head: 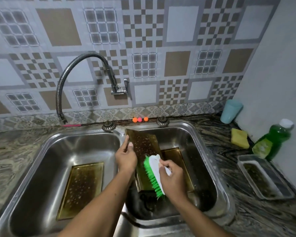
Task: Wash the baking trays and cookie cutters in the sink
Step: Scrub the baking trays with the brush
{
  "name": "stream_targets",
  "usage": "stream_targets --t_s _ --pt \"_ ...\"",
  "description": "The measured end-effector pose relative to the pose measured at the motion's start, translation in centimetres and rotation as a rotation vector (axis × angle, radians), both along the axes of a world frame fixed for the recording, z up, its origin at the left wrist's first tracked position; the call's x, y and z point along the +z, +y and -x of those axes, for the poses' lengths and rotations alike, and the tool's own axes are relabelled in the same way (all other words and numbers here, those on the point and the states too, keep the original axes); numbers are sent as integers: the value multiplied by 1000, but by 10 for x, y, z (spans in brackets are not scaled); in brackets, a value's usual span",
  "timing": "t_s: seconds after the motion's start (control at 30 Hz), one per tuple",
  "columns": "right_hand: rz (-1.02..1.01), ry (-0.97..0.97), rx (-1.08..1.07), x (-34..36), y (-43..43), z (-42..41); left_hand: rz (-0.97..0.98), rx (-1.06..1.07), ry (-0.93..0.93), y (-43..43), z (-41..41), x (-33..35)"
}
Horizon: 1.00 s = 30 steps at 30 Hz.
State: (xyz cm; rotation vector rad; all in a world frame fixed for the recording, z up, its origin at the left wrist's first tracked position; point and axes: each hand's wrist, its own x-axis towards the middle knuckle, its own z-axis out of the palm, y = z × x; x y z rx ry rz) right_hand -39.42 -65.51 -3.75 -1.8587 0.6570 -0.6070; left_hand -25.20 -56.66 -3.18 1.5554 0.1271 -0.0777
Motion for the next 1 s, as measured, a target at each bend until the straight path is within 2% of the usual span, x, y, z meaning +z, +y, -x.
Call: stream_targets --t_s 0.17,0.27,0.43,0.53,0.7,0.8,0.87,1.0 --pt "3 240 -30 9 -82 2 65 59 74 -3 8 -2" --pt "41 283 133 32 -99 -14 47 22 55 -11 14 3" --pt "138 329 511 70 -72 -24 -120 21 27 -25 24 19" --pt "287 396 586 67 -52 -25 -196 25 26 -29 27 38" --pt "451 378 433 57 -30 -35 -183 -58 -9 -24 20 51" --pt "506 264 311 58 -18 -43 13 -138 75 -16 8 56" --pt "433 206 226 62 -11 -51 67 -204 89 -5 0 57" --pt "213 78 41 69 5 -70 -142 -243 -60 44 -19 51"
